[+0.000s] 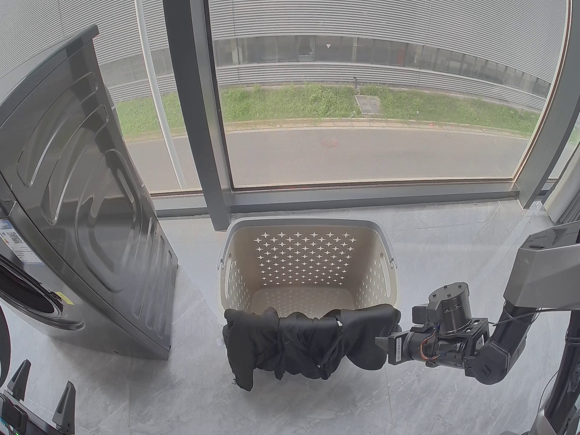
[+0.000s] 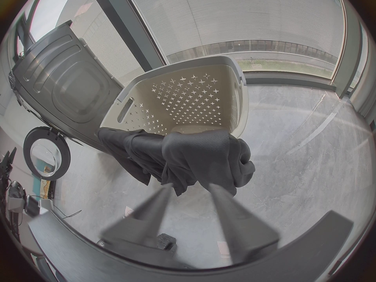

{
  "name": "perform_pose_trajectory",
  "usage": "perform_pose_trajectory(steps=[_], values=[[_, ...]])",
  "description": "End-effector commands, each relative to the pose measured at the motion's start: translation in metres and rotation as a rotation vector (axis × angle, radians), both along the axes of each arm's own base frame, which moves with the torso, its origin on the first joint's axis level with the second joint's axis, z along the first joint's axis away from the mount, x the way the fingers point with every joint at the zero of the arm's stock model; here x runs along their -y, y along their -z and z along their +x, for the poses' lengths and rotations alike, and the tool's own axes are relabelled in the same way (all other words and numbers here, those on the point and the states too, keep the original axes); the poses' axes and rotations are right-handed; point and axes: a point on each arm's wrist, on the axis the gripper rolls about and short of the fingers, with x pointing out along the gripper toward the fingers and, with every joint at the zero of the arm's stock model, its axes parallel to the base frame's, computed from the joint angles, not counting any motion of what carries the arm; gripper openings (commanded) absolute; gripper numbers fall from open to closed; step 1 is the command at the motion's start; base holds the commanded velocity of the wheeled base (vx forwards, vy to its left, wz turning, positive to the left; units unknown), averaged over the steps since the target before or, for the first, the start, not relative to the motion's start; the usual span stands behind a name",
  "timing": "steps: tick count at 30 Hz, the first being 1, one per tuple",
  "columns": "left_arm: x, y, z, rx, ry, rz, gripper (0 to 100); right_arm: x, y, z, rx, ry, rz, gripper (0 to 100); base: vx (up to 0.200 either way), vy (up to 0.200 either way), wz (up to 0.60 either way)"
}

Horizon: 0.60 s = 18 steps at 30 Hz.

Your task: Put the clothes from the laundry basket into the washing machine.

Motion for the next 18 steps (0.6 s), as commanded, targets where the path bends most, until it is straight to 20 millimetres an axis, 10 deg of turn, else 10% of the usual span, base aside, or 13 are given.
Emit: perform_pose_trajectory(steps=[1,18], values=[[0.000,0.005,0.000,-0.001,0.000,0.000,100,-0.001,0.007,0.004,-0.014,0.004,-0.010,100,0.000,0.000,0.00],[0.000,0.005,0.000,-0.001,0.000,0.000,100,-0.013,0.027,0.041,0.009,0.028,0.002,100,0.000,0.000,0.00]])
